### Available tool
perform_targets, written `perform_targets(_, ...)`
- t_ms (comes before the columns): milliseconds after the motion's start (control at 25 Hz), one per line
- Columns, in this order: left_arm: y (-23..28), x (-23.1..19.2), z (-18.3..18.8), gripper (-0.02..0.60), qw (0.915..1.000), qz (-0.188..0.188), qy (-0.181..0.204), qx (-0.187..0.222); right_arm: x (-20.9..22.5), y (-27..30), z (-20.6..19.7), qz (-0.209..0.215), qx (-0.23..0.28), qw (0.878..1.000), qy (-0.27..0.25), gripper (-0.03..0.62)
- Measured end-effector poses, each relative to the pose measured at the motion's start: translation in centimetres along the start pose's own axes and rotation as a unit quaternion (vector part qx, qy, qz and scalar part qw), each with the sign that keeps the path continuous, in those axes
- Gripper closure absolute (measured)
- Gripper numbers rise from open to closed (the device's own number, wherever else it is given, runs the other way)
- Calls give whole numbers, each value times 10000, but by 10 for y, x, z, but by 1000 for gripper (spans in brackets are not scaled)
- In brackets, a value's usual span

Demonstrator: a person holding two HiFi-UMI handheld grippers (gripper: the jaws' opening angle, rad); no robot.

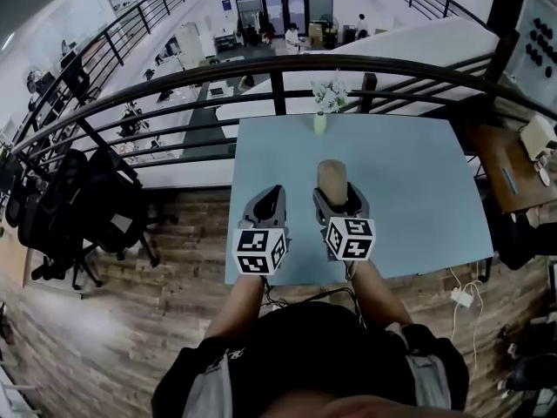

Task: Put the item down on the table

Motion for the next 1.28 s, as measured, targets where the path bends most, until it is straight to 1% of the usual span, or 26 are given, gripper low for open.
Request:
perform_targets(240,-6,-18,-12,571,9997,162,-41,-165,1,31,-41,-85,-625,9980,70,229)
perform_targets(440,-14,-26,-11,571,9995,286,-56,-139,12,45,-73,-216,-1079,9935,274,229)
perform_targets(600,-18,-30,-12,571,9992,369,-64,-163,23,56,-95,-339,-1423,9887,341,229)
perform_targets(960,-29,-34,-17,571,9984,518,-45,-230,40,61,-156,-566,-2253,9707,612,227)
perform_targets(1160,-34,-41,-17,571,9978,599,-81,-254,48,59,-183,-729,-2519,9602,957,226)
perform_targets(1280,-38,-44,-16,571,9977,618,-142,-234,50,57,-194,-821,-2649,9553,1024,226)
Point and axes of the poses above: the fingertips, and each gripper's own axes: y forward along the fingers, x to its right, z out of its top, the point moved 9 cm from there along -y, backward along the fingers, and after that the axes turned 8 degrees about z, right-handed, at the moved point
